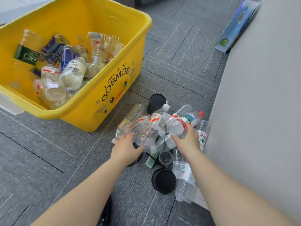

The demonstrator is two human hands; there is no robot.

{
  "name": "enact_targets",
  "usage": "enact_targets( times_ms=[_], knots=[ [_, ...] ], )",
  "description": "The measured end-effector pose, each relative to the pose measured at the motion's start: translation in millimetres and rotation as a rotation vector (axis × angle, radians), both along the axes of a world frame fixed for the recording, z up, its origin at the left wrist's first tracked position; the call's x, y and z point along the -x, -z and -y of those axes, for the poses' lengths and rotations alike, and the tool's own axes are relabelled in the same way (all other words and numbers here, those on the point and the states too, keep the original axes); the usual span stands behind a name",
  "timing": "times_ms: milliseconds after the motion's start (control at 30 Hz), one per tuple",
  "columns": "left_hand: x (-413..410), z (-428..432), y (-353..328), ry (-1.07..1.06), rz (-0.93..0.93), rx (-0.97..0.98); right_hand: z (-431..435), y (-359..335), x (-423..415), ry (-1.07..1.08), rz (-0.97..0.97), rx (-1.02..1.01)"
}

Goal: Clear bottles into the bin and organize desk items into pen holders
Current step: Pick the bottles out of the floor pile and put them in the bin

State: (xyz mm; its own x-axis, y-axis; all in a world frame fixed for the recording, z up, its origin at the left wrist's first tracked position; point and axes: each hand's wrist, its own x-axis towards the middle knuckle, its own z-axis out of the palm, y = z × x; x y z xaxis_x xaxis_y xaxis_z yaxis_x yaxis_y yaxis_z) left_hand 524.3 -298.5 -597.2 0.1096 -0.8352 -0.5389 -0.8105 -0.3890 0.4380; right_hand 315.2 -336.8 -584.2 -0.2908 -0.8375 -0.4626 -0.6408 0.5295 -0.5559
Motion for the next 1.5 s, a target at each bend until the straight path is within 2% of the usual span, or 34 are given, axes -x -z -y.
enact_targets(
  times_ms=[233, 333, 467, 700, 967, 1033, 1133, 1233, 1367, 1500],
  knots=[
    [29.1, 26.7, 47.4, 0.062, 0.152, -0.025, 27.5, 45.6, 1.6, -0.156, -0.062, -0.012],
    [35.5, 27.9, 54.5, 0.043, 0.205, -0.022, 23.8, 54.3, -1.7, -0.132, -0.042, 0.015],
    [36.9, 21.1, 47.6, -0.075, 0.086, 0.044, 15.9, 51.1, -3.5, -0.040, -0.043, 0.147],
    [0.2, -1.5, -31.8, -0.312, -0.159, 0.200, 4.7, -11.0, -23.8, 0.087, 0.162, 0.382],
    [-86.8, -7.0, -181.8, -0.572, -0.244, 0.544, 19.6, -168.1, -92.3, -0.116, 0.400, 0.547],
    [-113.1, 6.3, -213.2, -0.618, -0.238, 0.633, 31.6, -206.6, -119.8, -0.242, 0.515, 0.506],
    [-149.2, 29.9, -246.6, -0.568, -0.216, 0.655, 51.7, -246.7, -154.4, -0.467, 0.770, 0.236],
    [-165.5, 27.0, -252.2, -0.527, -0.095, 0.593, 51.1, -256.7, -160.1, -0.599, 0.588, 0.095],
    [-153.4, -12.7, -228.6, -0.456, -0.156, 0.527, 22.7, -224.9, -134.6, -0.547, 0.389, -0.038],
    [-130.6, -39.7, -194.6, -0.384, -0.191, 0.344, -3.3, -176.2, -101.9, -0.457, 0.230, -0.133]
  ],
)
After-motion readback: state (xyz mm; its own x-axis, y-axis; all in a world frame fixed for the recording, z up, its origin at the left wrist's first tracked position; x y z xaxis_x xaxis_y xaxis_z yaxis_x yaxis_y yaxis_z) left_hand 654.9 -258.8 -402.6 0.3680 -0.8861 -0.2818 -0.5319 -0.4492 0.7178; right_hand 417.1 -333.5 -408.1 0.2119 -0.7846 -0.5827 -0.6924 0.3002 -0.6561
